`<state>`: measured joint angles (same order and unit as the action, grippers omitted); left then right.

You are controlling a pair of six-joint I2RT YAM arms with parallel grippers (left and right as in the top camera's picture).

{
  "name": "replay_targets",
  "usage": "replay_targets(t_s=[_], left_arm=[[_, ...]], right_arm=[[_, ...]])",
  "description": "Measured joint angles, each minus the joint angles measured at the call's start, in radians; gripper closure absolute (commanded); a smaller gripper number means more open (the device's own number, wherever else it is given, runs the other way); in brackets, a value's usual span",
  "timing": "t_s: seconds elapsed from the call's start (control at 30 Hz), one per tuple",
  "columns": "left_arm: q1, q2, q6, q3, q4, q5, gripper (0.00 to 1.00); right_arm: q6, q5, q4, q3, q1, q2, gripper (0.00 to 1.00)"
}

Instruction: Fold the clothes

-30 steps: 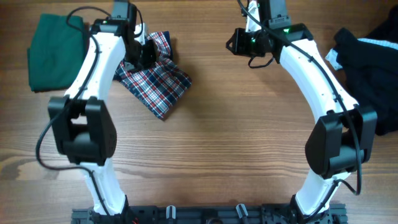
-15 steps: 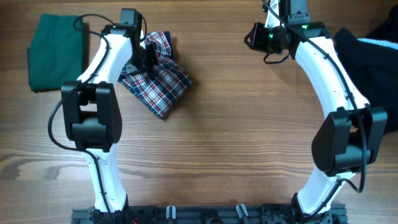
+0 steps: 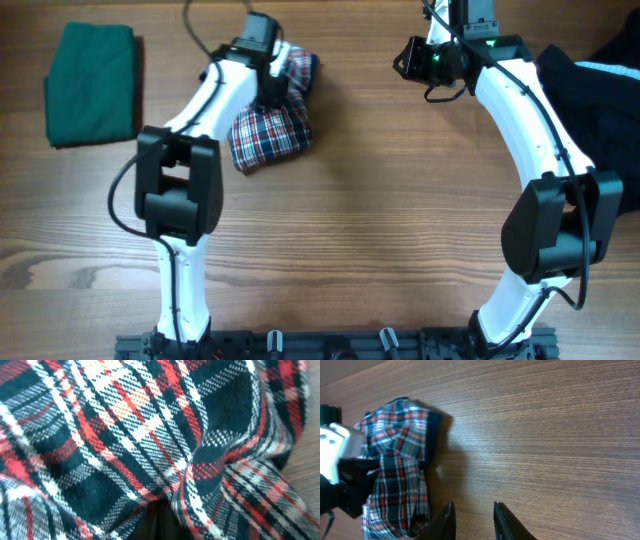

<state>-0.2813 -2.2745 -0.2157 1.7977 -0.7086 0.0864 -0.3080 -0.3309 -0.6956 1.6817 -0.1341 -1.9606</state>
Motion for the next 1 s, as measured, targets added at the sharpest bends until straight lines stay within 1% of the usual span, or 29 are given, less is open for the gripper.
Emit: replay_targets(t_s=[0.17,0.27,0.4,0.53,0.63,0.7,0.73,0.77,0.8,0.83,0.93,1.0], left_arm=[[-0.066,-0.005,-0.17,0.0,0.031,0.061,0.96],[-0.086,-0.007,-0.223,0.0,0.047,0.089,0.96],[-0.103,-0.015,-0.261,-0.001,0.1,0.129,0.96],[-0.111,-0.018,-0.297,-0.008,0.203,0.158,0.96],[-0.112,-0.018,-0.302,-0.009,0.246,0.175,0.96],[-0.112,-0.017,-0.275,-0.009,0.249,0.179,0.9],[-0.112,-0.013,-0.25,-0.01,0.247,0.179,0.84],[-0.112,-0.005,-0.214,-0.012,0.241,0.18,0.7],[-0.112,0.005,-0.189,-0.014,0.236,0.179,0.63],[-0.112,0.026,-0.135,-0.016,0.216,0.179,0.6],[-0.112,0.102,-0.001,-0.021,0.13,0.166,0.6],[-0.111,0.186,0.11,-0.02,0.041,0.119,0.6]], right_arm=[[0.0,0.0,0.0,0.0,0.0,0.0,0.74],[0.0,0.0,0.0,0.0,0.001,0.0,0.74],[0.0,0.003,0.001,0.0,0.013,0.0,0.74],[0.0,0.003,0.001,0.0,0.045,0.0,0.74],[0.0,0.003,0.001,0.0,0.071,0.0,0.74],[0.0,0.003,0.001,0.0,0.084,0.0,0.74],[0.0,0.003,0.001,0.0,0.09,0.0,0.74],[0.0,0.003,0.001,0.0,0.096,0.0,0.73],[0.0,0.003,0.001,0.0,0.098,0.0,0.69],[0.0,0.003,0.001,0.0,0.1,0.0,0.68],[0.001,0.003,0.001,0.0,0.1,0.0,0.64],[0.001,0.003,0.001,0.0,0.1,0.0,0.61]])
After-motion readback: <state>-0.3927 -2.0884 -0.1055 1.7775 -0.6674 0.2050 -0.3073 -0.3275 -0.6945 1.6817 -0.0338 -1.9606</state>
